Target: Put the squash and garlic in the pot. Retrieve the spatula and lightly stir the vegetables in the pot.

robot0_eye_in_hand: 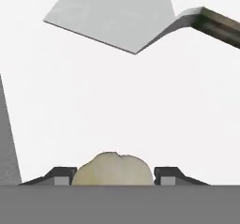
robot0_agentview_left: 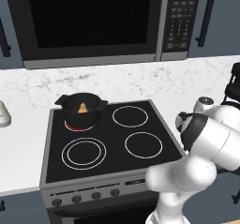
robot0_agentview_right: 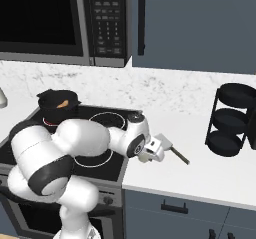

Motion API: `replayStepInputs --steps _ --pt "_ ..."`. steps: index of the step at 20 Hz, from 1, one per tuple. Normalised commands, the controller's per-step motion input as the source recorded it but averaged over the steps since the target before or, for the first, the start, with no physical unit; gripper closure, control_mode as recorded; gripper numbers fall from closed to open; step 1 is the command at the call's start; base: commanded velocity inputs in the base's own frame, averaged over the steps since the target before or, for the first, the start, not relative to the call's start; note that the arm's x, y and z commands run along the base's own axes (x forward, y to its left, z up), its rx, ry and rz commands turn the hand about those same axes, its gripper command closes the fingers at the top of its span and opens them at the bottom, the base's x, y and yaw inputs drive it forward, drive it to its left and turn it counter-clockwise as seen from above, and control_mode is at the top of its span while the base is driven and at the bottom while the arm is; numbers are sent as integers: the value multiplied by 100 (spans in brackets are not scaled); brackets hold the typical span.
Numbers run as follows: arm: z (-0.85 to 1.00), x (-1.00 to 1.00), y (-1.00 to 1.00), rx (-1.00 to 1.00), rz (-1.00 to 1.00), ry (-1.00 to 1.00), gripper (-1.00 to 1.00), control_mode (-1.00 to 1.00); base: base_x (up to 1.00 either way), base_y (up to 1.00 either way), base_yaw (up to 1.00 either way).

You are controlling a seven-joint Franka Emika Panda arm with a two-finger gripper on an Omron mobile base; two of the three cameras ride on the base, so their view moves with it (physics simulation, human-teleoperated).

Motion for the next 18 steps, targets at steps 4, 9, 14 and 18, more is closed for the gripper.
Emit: replayStepInputs --steps 4,9,14,18 --pt "75 -65 99 0 0 -28 100 -100 0 0 0" --pt "73 -35 100 -5 0 -19 100 -100 0 0 0" --pt "76 -25 100 -6 3 -14 100 -100 0 0 0" --pt "70 -21 100 -6 4 -10 100 -100 0 0 0"
